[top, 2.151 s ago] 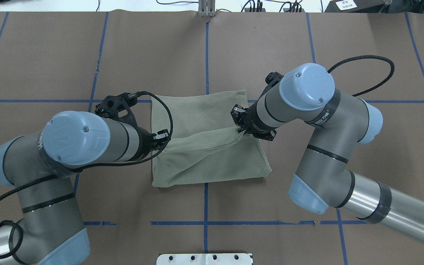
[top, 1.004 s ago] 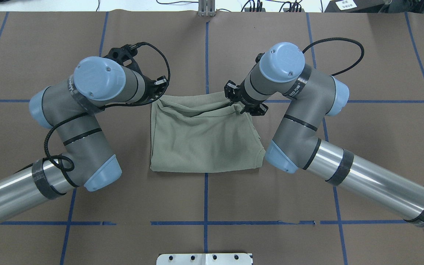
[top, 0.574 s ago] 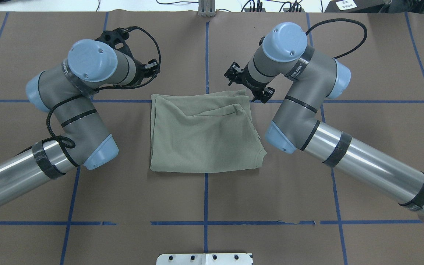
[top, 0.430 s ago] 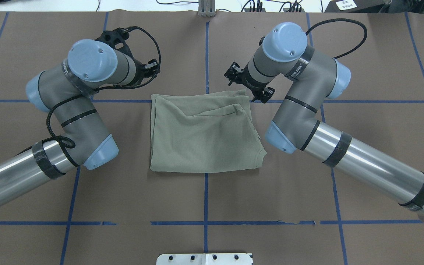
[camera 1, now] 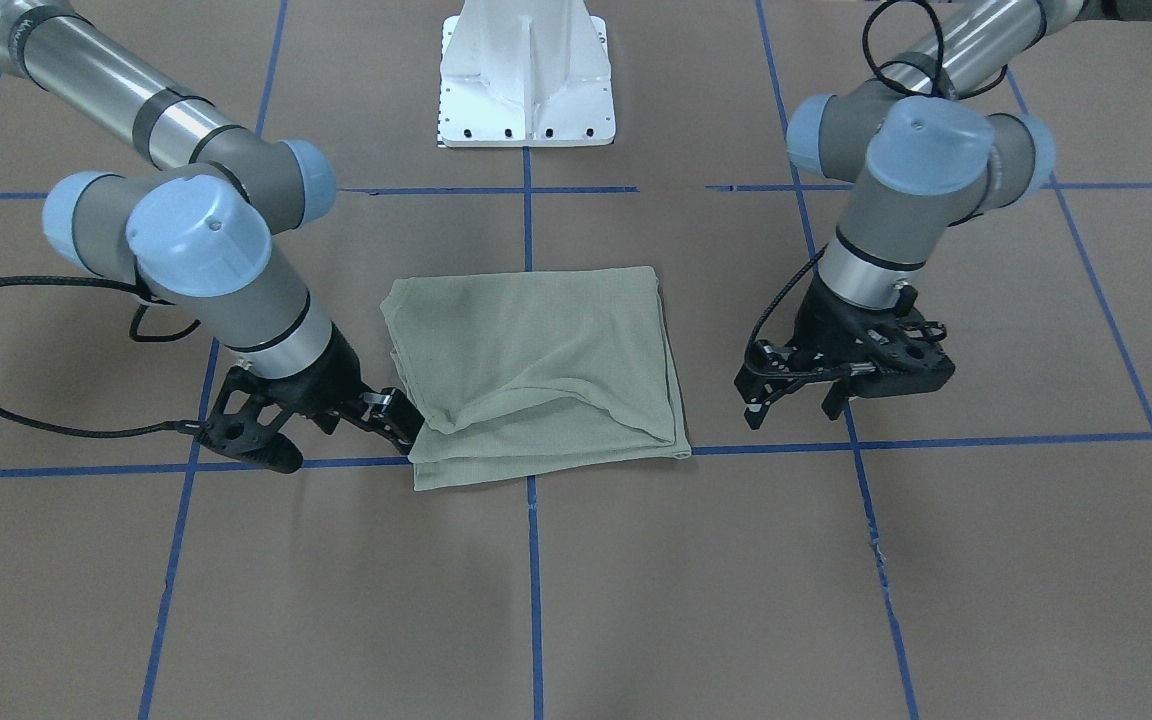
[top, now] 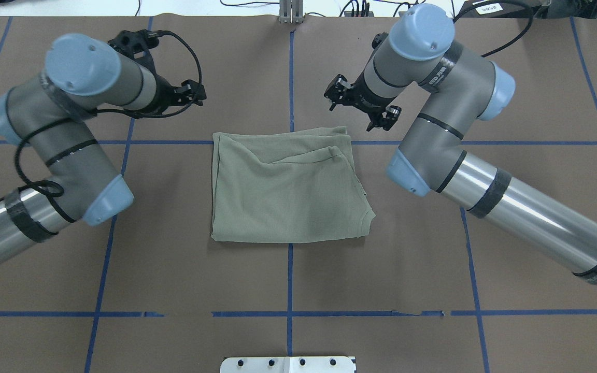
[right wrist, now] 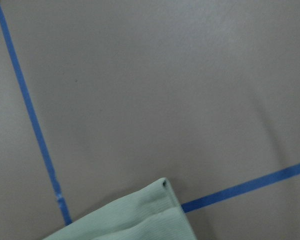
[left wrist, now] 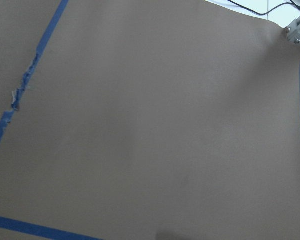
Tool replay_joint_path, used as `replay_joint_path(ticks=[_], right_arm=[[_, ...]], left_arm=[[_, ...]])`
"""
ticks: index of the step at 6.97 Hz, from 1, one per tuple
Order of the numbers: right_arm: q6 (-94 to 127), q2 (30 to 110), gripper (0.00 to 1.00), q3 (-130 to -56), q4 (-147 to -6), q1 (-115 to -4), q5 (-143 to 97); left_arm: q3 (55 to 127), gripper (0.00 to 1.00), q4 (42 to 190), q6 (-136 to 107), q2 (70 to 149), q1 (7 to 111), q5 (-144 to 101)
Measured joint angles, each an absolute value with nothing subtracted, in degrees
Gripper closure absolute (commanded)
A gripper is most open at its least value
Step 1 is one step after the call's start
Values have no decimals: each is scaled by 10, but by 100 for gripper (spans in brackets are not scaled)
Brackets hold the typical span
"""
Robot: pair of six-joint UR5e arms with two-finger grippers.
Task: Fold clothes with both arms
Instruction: 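Open both grippers and raise both arms away from the folded shirt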
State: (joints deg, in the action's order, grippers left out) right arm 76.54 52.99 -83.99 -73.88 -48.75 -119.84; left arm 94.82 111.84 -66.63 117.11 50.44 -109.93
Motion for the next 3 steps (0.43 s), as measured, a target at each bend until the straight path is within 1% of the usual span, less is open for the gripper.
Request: replay_joint_path(ticks=[2, 3], right_arm=[[574, 595, 0, -879, -800, -572, -1236], [475, 632, 0, -884, -815, -624, -1258]], left_arm=[[978, 0, 1084, -522, 1127, 582, -1141], [987, 0, 1059, -438, 1109, 629, -1163]])
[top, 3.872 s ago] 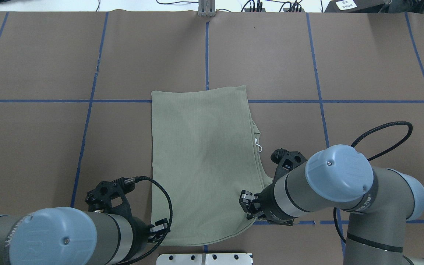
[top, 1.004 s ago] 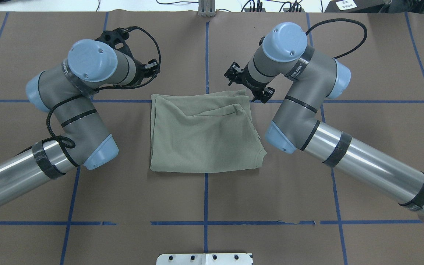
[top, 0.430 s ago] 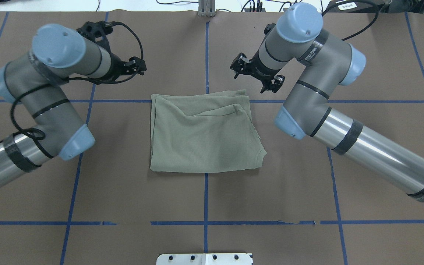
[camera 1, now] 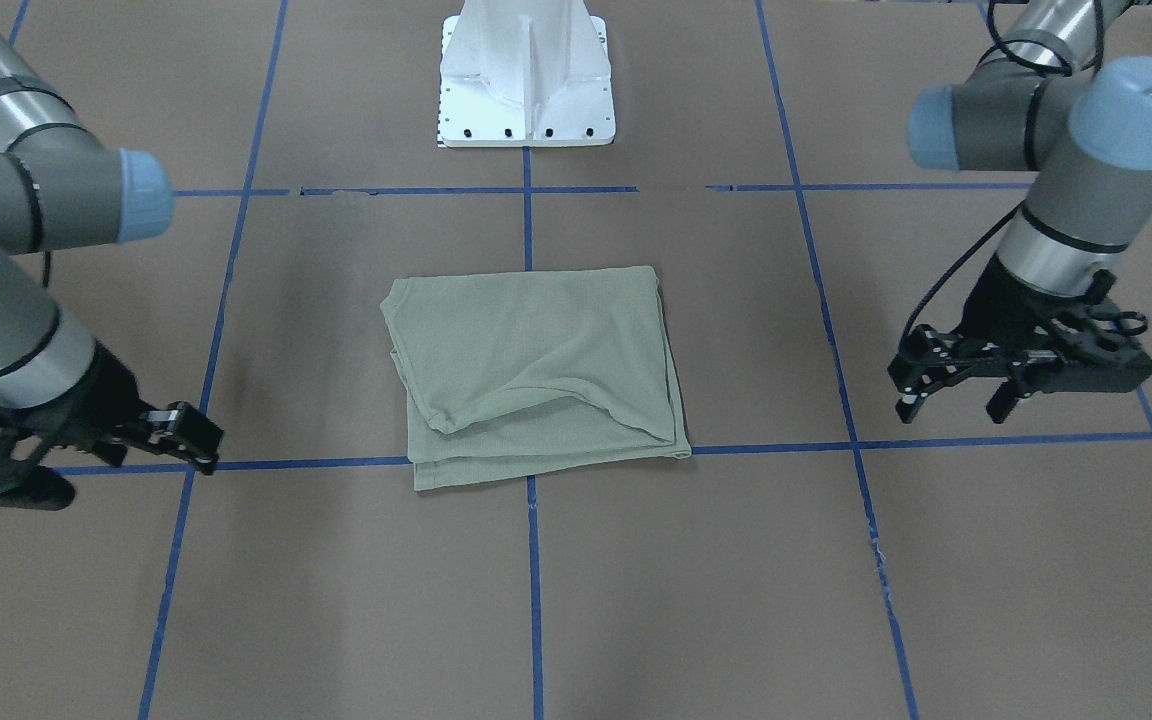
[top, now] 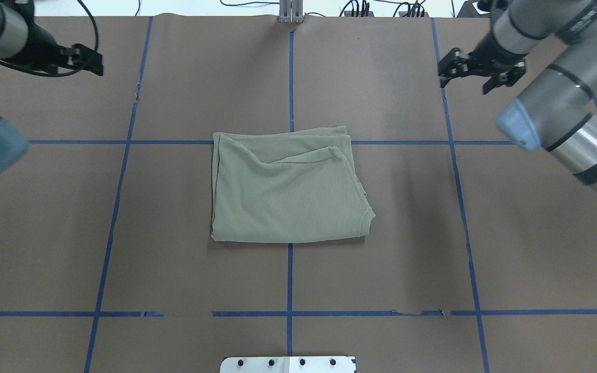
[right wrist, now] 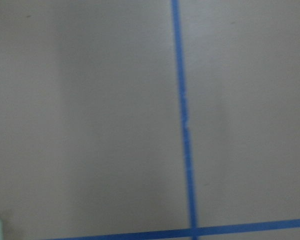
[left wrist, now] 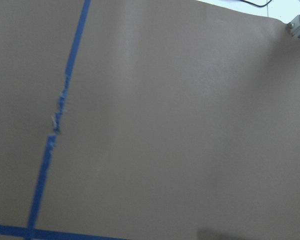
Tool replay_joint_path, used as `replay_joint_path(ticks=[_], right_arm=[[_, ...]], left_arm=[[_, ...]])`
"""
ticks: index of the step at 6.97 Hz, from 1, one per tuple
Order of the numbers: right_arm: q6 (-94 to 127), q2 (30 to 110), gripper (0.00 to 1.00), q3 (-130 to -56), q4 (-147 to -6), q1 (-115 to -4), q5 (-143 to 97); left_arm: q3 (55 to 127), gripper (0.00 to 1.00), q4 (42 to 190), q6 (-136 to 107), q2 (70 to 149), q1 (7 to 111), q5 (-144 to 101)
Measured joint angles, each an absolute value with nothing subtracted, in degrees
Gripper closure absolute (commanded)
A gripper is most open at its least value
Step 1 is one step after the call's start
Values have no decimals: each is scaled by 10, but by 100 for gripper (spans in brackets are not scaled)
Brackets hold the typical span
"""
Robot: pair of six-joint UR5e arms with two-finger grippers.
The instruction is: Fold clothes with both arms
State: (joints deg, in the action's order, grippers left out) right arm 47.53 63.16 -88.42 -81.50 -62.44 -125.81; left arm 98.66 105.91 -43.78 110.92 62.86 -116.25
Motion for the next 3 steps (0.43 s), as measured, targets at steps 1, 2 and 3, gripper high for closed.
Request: replay_joint_path(ticks=[1, 2, 3], right_arm=[[377, 663, 0, -881, -830, -679, -1281], [285, 687, 0, -878, -854, -731, -1306], [193, 715, 0, -878, -879, -778, -1335]], left_arm=[[990, 0, 1037, -345, 1089, 678, -1183], [991, 0, 1026, -241, 1062, 724, -1193], [990, 0, 1019, -150, 1034, 763, -1207]])
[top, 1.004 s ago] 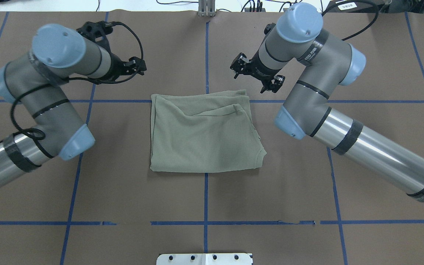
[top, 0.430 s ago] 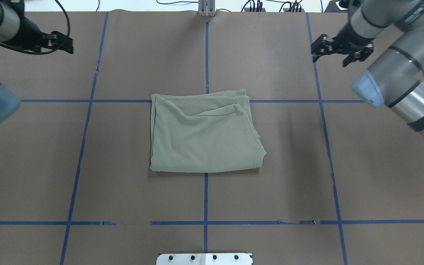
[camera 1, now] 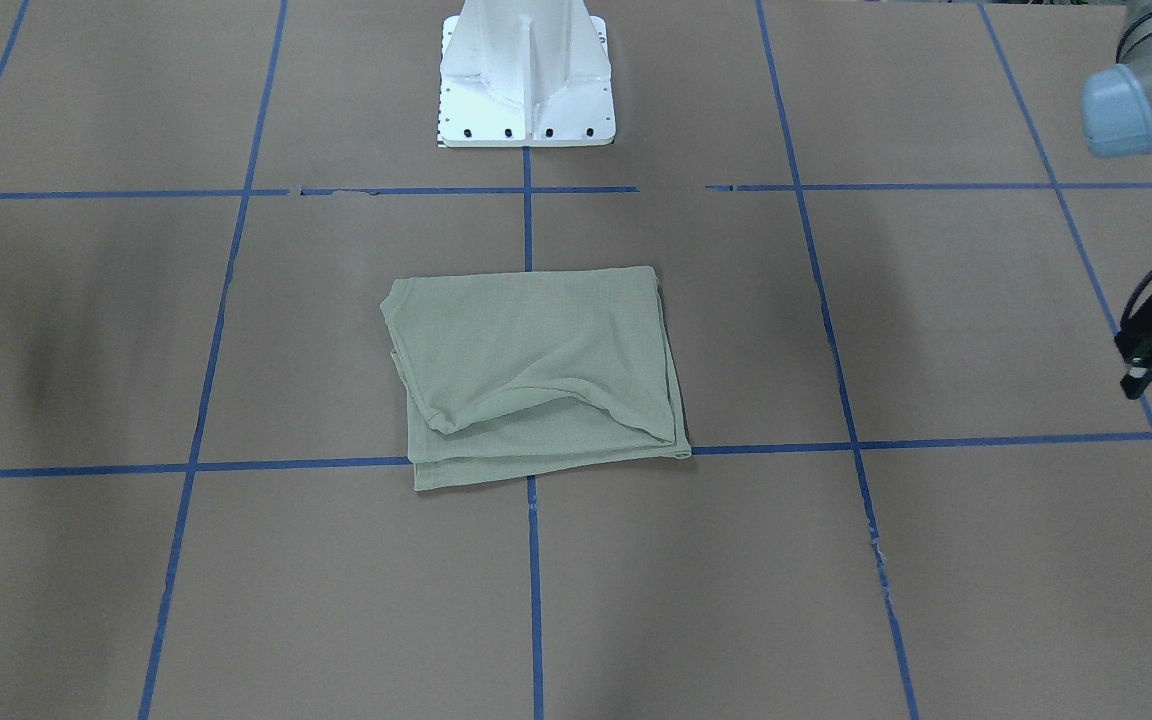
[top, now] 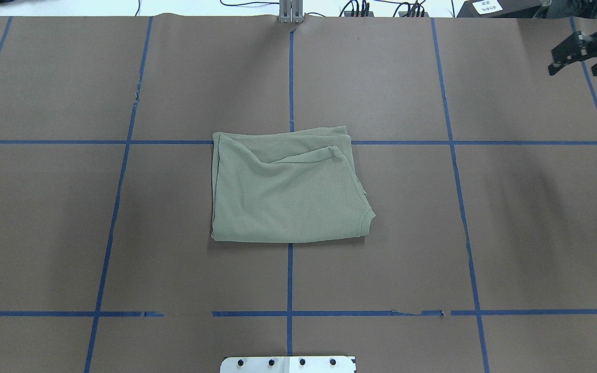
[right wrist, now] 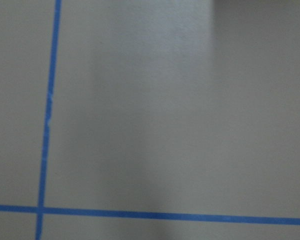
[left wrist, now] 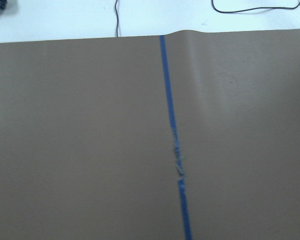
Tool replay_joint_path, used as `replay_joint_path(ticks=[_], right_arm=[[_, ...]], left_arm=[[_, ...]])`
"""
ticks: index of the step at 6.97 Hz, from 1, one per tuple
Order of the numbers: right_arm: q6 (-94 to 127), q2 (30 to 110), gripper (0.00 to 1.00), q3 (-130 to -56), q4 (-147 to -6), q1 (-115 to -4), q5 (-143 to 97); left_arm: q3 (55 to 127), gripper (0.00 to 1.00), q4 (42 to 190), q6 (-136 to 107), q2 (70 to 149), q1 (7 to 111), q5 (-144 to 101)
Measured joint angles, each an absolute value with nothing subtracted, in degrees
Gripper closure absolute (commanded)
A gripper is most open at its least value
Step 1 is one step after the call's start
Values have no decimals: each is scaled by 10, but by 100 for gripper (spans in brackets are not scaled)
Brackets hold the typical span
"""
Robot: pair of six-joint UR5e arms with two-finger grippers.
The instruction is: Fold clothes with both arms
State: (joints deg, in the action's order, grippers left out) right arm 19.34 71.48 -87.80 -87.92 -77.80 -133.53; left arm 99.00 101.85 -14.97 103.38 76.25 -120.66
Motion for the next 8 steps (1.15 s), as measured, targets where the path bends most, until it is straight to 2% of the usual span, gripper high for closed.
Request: replay_joint_path(ticks=[3, 6, 8], right_arm=[[-8, 818, 0, -897, -903, -872, -1373], [-35, 880, 0, -944, -897, -892, -1371], [-29, 905, 0, -946, -900, -892, -1369]], left_arm=[[991, 0, 1006, 21, 950, 842, -1264], [982, 0, 1017, 40, 906, 852, -1280], [964, 0, 998, 41, 890, 859, -1274]])
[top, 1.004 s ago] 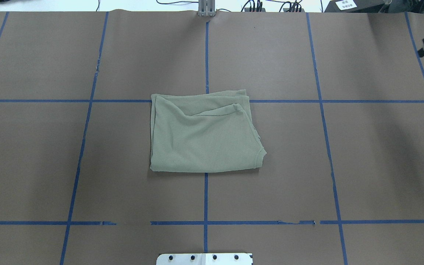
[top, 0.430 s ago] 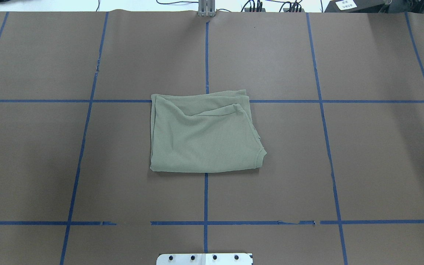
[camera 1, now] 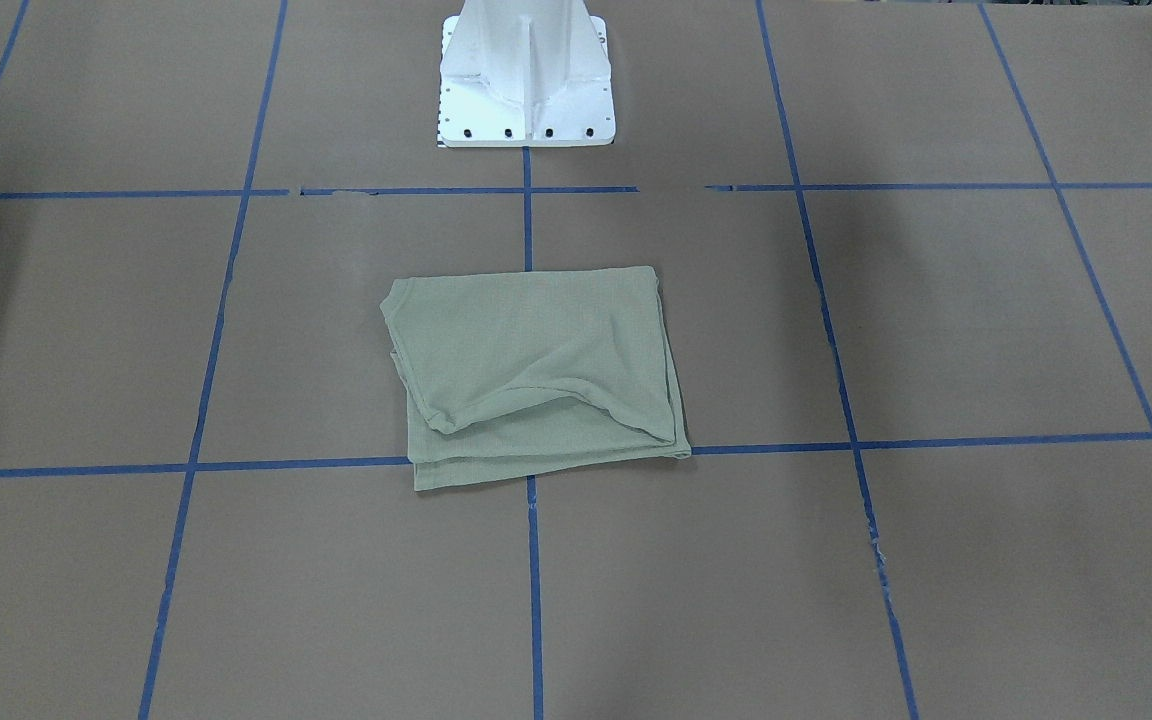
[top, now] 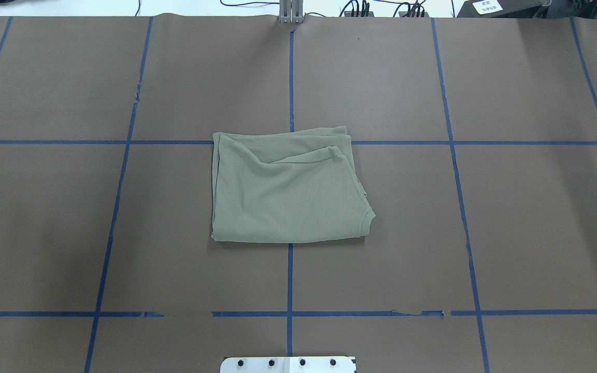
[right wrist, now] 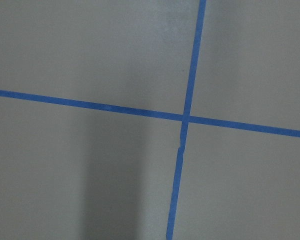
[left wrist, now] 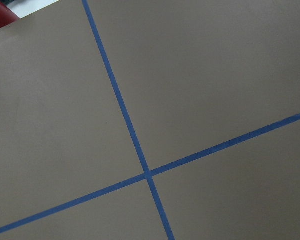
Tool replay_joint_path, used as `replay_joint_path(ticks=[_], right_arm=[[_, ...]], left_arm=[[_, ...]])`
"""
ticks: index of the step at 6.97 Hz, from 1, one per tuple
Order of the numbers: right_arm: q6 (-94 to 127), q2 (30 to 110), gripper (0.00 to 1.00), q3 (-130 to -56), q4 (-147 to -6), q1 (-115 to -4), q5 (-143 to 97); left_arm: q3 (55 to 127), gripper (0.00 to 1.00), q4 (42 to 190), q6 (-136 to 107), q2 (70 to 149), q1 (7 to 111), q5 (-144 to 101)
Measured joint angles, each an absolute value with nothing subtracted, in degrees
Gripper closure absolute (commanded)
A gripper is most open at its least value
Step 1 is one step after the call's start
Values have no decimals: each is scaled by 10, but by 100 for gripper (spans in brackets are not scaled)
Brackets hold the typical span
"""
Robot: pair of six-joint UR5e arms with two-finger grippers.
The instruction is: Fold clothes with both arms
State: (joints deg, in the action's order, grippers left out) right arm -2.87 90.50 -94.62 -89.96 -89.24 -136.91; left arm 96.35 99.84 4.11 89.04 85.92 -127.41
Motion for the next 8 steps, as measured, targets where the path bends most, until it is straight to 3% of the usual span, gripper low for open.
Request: replay_joint_path(ticks=[8], right_arm=[[-11, 912, 0, -955, -962, -905, -1367]], left_arm=[[924, 0, 921, 110, 893, 903, -1281]])
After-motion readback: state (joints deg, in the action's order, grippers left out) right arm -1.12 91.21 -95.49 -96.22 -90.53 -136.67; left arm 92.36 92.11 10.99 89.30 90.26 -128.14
